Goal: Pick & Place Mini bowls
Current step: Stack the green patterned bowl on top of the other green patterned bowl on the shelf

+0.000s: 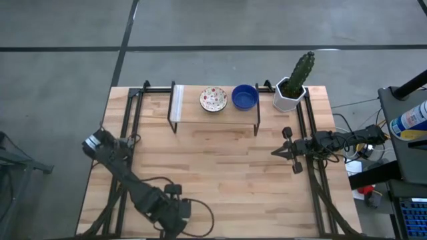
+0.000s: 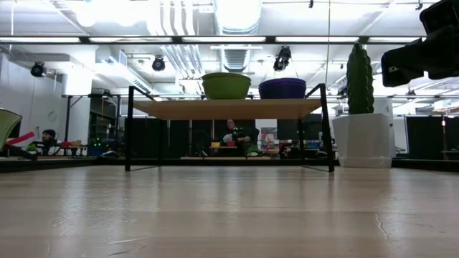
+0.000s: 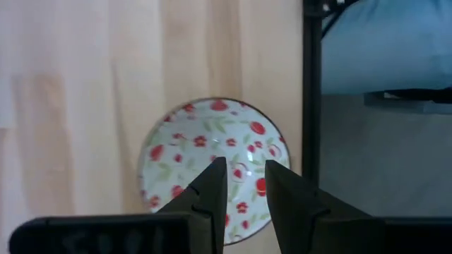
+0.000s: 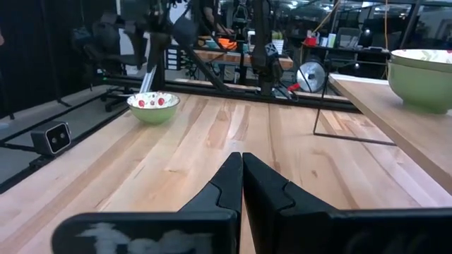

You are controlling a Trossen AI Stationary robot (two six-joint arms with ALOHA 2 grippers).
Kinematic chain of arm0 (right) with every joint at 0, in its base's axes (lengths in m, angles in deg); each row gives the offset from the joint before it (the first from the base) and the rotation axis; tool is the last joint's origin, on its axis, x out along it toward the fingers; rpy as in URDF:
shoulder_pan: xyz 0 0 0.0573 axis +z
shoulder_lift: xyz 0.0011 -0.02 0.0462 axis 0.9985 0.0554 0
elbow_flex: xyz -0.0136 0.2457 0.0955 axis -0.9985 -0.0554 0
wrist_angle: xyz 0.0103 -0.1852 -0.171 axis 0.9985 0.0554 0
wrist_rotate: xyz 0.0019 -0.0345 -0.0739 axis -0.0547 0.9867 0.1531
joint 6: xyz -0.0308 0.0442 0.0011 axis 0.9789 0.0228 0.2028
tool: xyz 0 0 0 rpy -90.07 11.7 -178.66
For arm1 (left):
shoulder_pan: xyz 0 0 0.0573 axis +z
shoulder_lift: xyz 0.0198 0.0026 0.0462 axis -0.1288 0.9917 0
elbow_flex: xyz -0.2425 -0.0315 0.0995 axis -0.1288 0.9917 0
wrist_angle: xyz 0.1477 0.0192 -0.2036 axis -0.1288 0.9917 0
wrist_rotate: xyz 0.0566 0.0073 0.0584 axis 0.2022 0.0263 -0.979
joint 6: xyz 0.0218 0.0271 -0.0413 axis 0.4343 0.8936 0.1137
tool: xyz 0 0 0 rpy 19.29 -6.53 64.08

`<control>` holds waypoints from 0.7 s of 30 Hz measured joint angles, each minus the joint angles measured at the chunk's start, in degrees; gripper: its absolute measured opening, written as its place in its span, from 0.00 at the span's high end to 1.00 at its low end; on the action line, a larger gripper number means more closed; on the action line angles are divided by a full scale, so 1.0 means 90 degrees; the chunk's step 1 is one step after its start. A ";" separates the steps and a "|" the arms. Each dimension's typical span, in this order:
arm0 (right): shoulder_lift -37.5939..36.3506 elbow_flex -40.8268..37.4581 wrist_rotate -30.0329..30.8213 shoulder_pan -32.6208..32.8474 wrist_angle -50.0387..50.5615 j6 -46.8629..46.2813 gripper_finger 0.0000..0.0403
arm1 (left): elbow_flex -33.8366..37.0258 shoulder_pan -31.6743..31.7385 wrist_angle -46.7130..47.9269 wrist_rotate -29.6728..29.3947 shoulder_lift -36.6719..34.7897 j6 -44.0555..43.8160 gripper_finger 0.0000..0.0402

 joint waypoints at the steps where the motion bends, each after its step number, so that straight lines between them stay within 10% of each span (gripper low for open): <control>1: 0.0000 0.0000 0.0000 0.0000 0.0000 0.0007 0.98 | 0.0089 -0.0062 -0.0116 0.0000 0.0000 -0.0104 0.78; 21: 0.0000 0.0000 0.0000 0.0002 0.0000 -0.0034 0.98 | 0.1185 -0.1098 -0.2218 -0.0524 0.0005 -0.0714 0.78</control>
